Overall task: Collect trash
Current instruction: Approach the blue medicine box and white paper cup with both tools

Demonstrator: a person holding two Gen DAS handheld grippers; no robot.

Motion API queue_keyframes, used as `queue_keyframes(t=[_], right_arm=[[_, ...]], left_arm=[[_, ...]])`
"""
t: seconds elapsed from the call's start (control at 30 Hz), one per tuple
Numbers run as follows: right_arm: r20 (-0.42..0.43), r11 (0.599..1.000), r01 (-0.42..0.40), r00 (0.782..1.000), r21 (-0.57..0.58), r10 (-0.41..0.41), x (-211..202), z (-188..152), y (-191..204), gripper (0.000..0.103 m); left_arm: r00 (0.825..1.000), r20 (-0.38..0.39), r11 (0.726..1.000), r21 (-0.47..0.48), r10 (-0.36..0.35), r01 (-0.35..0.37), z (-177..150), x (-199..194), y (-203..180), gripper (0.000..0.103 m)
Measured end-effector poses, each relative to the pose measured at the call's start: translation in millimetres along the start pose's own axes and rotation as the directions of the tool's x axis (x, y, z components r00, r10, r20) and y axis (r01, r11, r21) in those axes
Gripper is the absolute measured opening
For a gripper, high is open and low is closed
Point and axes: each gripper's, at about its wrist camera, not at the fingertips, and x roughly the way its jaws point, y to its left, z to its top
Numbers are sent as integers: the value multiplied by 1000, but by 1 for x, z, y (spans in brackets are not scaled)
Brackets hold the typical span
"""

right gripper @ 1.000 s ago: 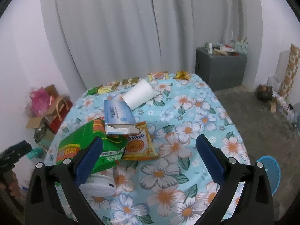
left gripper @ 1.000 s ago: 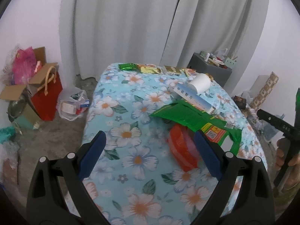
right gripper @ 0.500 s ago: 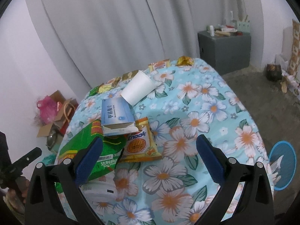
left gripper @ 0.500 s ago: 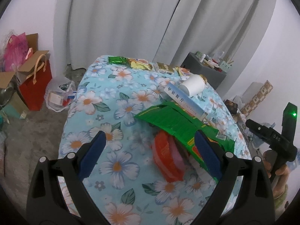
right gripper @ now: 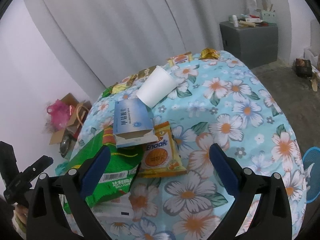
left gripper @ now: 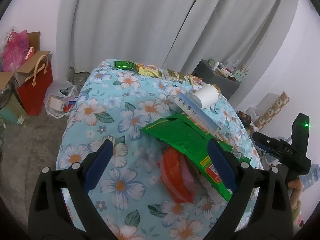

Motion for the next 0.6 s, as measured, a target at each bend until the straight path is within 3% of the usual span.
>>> queue_keyframes(t=[0.6], right_arm=[[-43,999,-27,999,-31,25,20,0,22,90]], left_arm=[[1000,10,1000,14,6,-6,5,2,2,91]])
